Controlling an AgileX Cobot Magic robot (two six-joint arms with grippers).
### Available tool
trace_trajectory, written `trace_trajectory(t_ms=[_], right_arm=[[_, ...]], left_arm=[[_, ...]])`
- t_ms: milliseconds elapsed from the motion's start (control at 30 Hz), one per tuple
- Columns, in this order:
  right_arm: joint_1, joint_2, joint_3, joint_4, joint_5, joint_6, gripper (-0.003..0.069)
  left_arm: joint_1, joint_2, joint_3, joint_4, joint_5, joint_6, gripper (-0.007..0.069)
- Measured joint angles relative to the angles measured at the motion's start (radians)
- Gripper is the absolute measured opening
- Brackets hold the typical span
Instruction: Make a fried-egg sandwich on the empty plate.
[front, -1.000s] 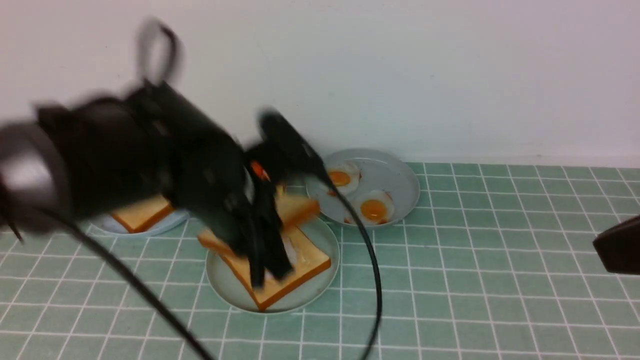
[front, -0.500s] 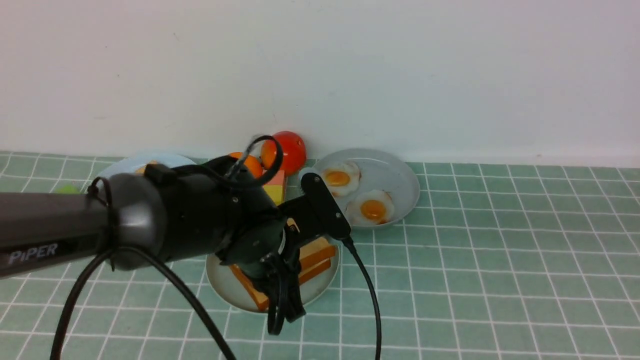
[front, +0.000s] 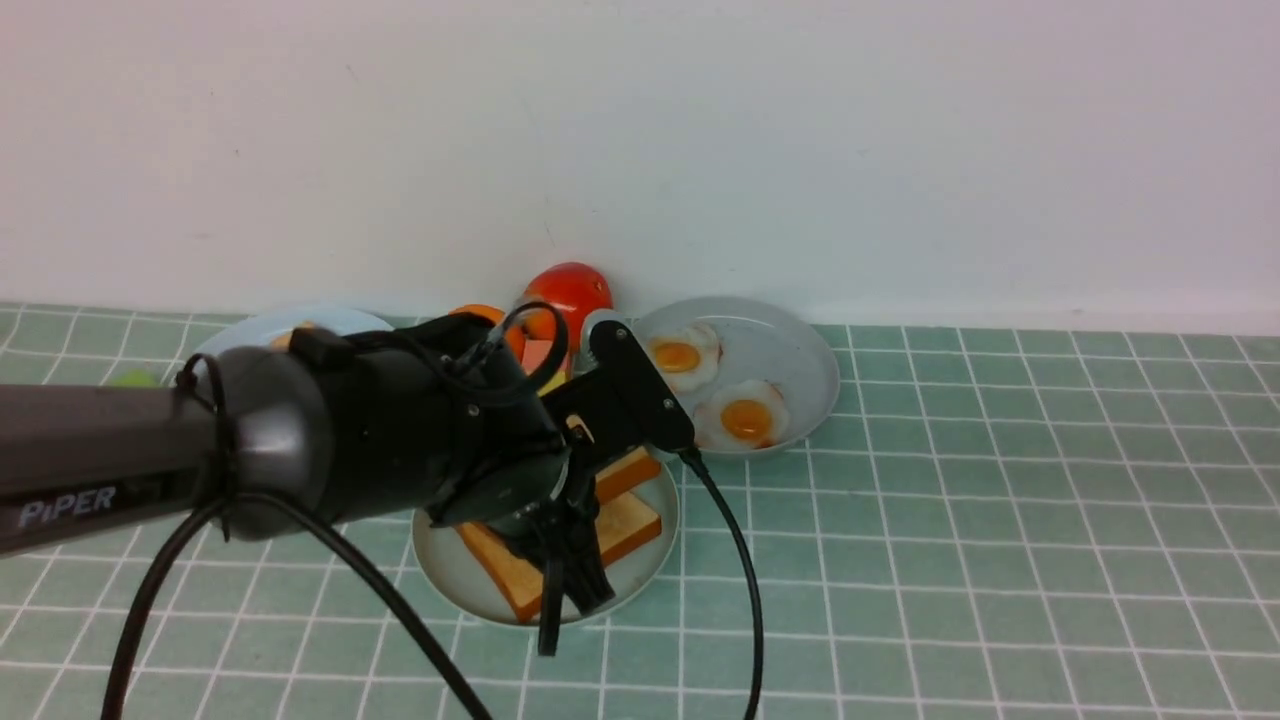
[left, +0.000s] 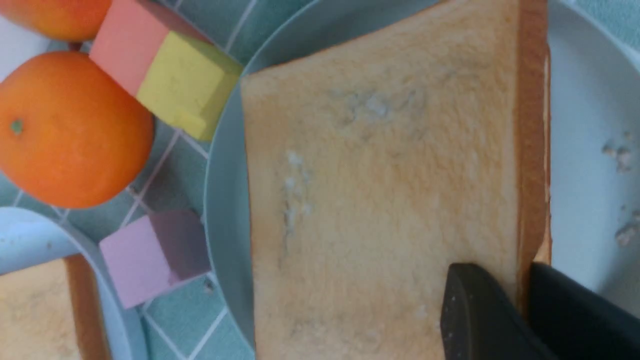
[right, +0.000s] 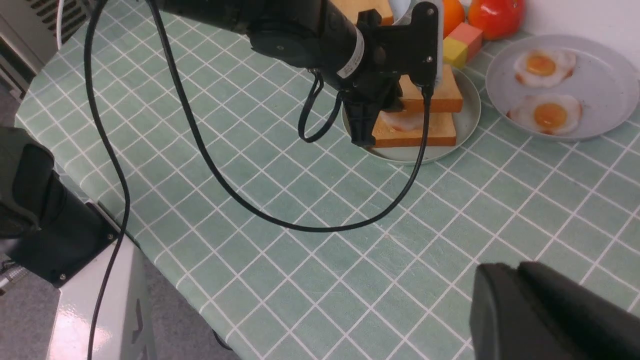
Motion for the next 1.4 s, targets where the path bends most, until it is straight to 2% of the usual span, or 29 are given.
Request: trace_trajectory(t_ms=[300,500,600,733,1067,1200,1233,1267,1333,1400], right_arm=[[0.0,-0.001,0.0,0.001,0.0,0.001,0.0066],[0.0,-0.002,0.0,0.001,0.0,0.001,0.0073],[0.0,-0.002,0.0,0.001,0.0,0.002,0.0074],[0.0,-0.002,0.0,0.001,0.0,0.002,0.008],[0.0,-0.002,0.0,-0.032,0.0,0.004,0.0085],[0.0,-0.002,0.0,-0.104,0.0,0.01,0.0087],[0.0,-0.002,0.0,-0.146,0.0,0.032,0.0087],[0.0,-0.002,0.0,-0.151,0.0,0.034,0.0087],[0.0,-0.002,0.0,-0.233,0.0,0.086,0.0087],[0.0,-0.007,0.001,-0.282,0.0,0.123,0.0087]], left_arm=[[0.0,0.038,0.0,0.001,0.017,0.0,0.0101],[0.0,0.039,0.0,-0.011,0.021,0.0,0.0179],[0.0,0.039,0.0,-0.04,0.025,0.0,0.026],[0.0,0.039,0.0,-0.064,0.031,0.0,0.0323],[-0.044,-0.107,0.002,-0.142,0.068,-0.003,0.0347],[-0.118,-0.309,0.003,-0.167,0.096,-0.09,0.0269],[-0.141,-0.414,0.003,-0.192,0.096,-0.151,0.0206],[-0.142,-0.44,0.003,-0.196,0.096,-0.166,0.019],[-0.147,-0.611,0.032,-0.228,0.088,-0.244,0.0081],[-0.147,-0.743,0.1,-0.237,0.061,-0.279,0.0008]])
